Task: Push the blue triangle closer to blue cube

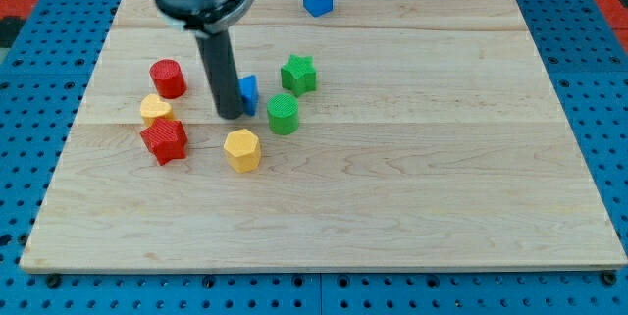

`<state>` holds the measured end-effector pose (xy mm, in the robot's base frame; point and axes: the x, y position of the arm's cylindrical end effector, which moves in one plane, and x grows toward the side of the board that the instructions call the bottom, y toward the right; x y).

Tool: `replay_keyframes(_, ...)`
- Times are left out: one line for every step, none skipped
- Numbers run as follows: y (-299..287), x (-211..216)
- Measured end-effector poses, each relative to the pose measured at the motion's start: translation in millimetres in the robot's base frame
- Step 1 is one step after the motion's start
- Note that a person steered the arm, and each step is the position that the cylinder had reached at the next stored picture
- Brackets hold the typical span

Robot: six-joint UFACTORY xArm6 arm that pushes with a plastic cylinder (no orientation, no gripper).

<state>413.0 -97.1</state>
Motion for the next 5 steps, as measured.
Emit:
replay_keyframes(11,-36)
replay_keyframes(36,-49)
replay_keyframes(76,-54)
replay_keyframes(82,-81)
replay_keyframes(57,-111)
